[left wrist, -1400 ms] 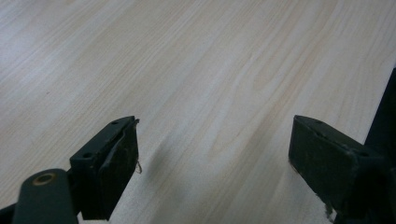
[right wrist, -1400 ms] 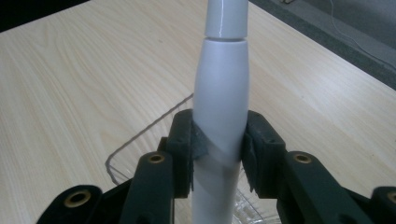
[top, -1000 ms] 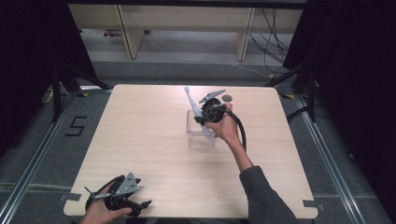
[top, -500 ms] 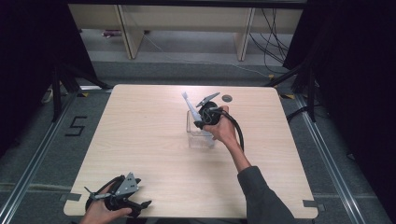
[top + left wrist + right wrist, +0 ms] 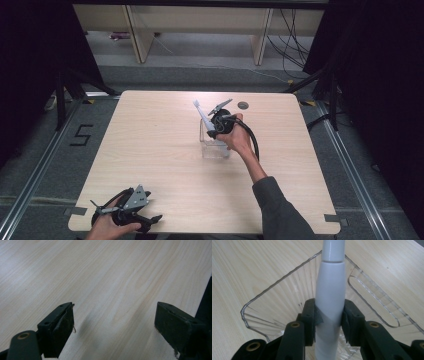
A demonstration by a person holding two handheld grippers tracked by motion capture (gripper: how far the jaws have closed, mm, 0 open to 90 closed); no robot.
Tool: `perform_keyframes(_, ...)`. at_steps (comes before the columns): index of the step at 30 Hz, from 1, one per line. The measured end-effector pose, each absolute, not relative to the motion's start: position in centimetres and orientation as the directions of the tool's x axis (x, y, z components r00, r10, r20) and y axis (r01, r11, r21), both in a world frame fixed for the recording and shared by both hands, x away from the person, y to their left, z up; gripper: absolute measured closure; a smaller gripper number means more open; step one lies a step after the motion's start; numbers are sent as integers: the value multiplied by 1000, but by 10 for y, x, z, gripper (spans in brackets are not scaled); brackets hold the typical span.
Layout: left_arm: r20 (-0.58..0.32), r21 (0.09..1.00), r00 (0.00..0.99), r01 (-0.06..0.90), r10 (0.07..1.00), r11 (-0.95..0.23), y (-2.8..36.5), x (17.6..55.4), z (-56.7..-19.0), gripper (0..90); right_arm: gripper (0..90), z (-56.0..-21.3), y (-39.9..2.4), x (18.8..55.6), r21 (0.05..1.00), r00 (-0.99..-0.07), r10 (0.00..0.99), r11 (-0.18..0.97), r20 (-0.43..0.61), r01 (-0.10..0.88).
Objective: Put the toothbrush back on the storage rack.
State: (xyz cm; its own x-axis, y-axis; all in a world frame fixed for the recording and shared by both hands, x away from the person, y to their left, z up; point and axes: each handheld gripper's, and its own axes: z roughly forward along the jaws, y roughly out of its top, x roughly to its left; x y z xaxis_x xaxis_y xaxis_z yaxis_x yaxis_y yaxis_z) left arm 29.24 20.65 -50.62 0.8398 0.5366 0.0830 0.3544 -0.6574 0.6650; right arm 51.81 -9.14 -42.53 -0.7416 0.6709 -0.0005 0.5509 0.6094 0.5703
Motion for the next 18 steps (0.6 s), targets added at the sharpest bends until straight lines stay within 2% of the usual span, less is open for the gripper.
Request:
perform_keyframes(2, 80, 666, 841, 355, 536, -656, 206, 292, -506, 155, 669, -426, -91, 519, 570, -743, 669, 614, -9, 546)
perform_keyframes(3, 80, 666, 841, 355, 536, -656, 206, 292, -506, 155, 668, -427, -92, 520, 572, -774, 633, 644, -24, 509)
perform_keyframes(5, 81, 666, 842, 353, 534, -657, 206, 292, -506, 155, 668, -425, -89, 519, 557, -740, 672, 613, 6, 561)
perform_keyframes(8, 81, 666, 842, 353, 534, -657, 206, 292, -506, 155, 667, -425, -89, 520, 556, -734, 679, 609, 2, 565)
perform_keyframes(9, 84, 662, 843, 351, 531, -662, 207, 292, -506, 155, 667, -427, -90, 523, 574, -763, 646, 632, -19, 521)
perform_keyframes(11, 82, 664, 841, 353, 534, -659, 206, 292, -506, 155, 666, -427, -90, 523, 573, -762, 647, 632, -19, 522)
perform_keyframes(13, 82, 670, 841, 351, 535, -654, 206, 292, -507, 155, 666, -426, -88, 520, 557, -738, 675, 609, 10, 564)
perform_keyframes(14, 85, 670, 840, 350, 536, -655, 206, 292, -506, 155, 666, -427, -89, 522, 571, -759, 651, 625, -7, 532)
perform_keyframes(18, 82, 669, 840, 352, 536, -655, 206, 292, -507, 155, 661, -428, -90, 522, 574, -760, 650, 618, 11, 537)
